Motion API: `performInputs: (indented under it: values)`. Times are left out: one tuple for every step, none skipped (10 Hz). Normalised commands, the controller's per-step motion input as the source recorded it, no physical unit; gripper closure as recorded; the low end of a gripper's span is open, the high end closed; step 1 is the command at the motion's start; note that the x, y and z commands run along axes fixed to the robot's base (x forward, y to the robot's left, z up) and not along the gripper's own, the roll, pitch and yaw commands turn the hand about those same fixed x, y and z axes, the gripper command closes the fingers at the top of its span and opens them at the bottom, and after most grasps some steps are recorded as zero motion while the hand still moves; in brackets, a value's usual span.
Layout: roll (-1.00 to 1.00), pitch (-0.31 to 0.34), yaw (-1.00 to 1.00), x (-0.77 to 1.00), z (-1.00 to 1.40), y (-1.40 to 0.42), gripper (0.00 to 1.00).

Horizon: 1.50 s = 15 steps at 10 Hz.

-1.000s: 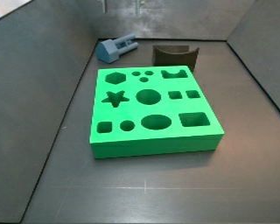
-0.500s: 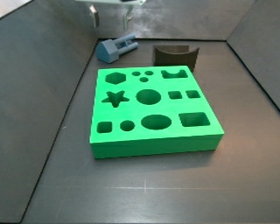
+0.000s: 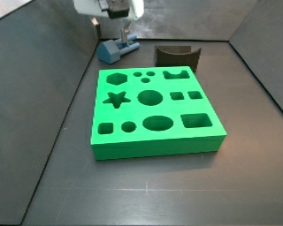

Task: Pick up the 3 prong object. Move up. Place the 3 prong object on the fixture. Regrasp the 3 prong object. Move to above the board. Insert the 3 prong object.
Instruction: Pick up the 3 prong object.

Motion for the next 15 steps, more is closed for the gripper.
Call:
performInputs:
  values:
    - [0.18,-0.010,-0.42,-0.01,-0.76,0.03,0.00]
    - [0.20,0.000,-0.48,-0.15,-0.72,0.00,0.00]
    - [0.21,0.000,-0.47,-0.07,-0.75,0.00,0.00]
    - [0.21,-0.016,-0.47,0.00,-0.87,-0.03,0.00]
    - [0.20,-0.011,-0.48,0.00,-0.91,-0.03,0.00]
    - [0.19,-0.020,-0.31,0.00,-0.95,0.00,0.00]
    - [0.07,0.000,0.00,0.00,0.00,-0.15,0.00]
    - [0.01,0.000,0.00,0.00,0.00,0.00,0.00]
    - [0.00,0.000,0.00,0.00,0.00,0.00,0.00]
    - [0.00,0.000,0.00,0.00,0.00,0.00,1.00]
    - [0.00,0.000,0.00,0.00,0.00,0.00,1.00]
    - [0.00,0.000,0.00,0.00,0.00,0.00,1.00]
    - [0.00,0.000,0.00,0.00,0.00,0.00,1.00]
    - [0.00,0.000,0.00,0.00,0.00,0.00,1.00]
    - [0.00,0.000,0.00,0.00,0.00,0.00,1.00]
